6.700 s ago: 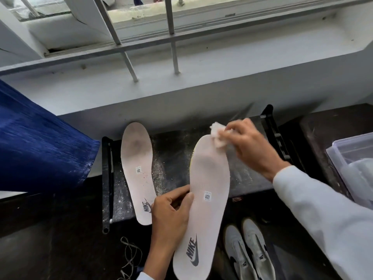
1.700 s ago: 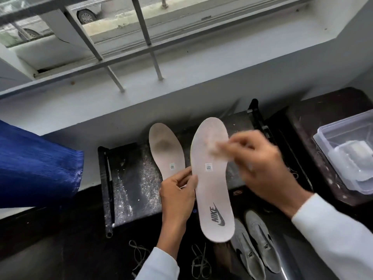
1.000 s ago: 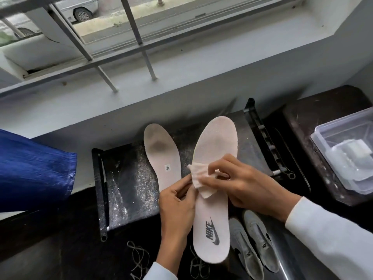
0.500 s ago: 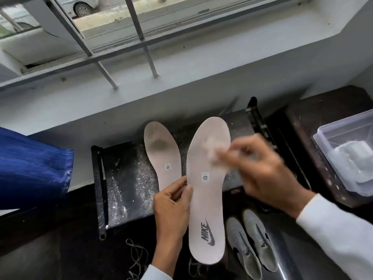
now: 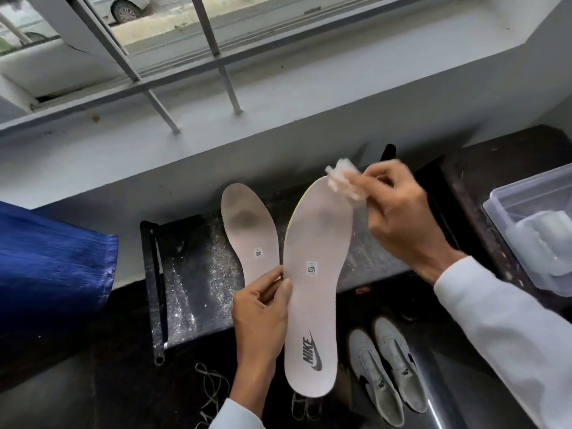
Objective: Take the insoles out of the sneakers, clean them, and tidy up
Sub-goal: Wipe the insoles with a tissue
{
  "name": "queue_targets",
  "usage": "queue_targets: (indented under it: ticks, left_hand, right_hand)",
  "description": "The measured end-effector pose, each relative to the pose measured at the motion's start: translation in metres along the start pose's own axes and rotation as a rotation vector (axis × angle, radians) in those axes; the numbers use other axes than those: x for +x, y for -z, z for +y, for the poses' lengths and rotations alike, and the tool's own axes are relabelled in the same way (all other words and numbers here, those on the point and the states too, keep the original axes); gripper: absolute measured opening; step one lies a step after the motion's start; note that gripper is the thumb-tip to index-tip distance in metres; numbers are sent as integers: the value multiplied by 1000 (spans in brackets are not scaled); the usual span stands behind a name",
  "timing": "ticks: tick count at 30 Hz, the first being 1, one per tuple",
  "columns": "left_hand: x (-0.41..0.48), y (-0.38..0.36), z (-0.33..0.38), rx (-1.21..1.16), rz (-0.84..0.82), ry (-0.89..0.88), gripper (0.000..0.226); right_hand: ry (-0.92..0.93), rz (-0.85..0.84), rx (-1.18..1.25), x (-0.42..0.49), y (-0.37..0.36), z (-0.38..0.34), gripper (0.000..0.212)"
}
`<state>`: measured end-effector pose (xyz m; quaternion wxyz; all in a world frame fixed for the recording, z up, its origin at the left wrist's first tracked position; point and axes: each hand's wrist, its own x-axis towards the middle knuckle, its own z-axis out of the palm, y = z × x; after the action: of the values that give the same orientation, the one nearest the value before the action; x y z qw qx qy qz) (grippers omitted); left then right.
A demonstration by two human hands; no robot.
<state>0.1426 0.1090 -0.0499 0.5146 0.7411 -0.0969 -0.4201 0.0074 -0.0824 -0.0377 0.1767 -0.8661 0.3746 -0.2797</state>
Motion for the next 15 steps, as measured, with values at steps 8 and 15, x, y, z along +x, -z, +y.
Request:
queue_targets:
  ticks: [8, 15]
  left_hand:
    - [27, -7, 14, 34, 110, -133, 27]
    - [43, 0, 22, 58, 182, -148, 25]
  right_hand:
    - [-100, -517, 462, -85, -22, -60, 43]
    - [3, -739, 485, -67, 7, -61, 47]
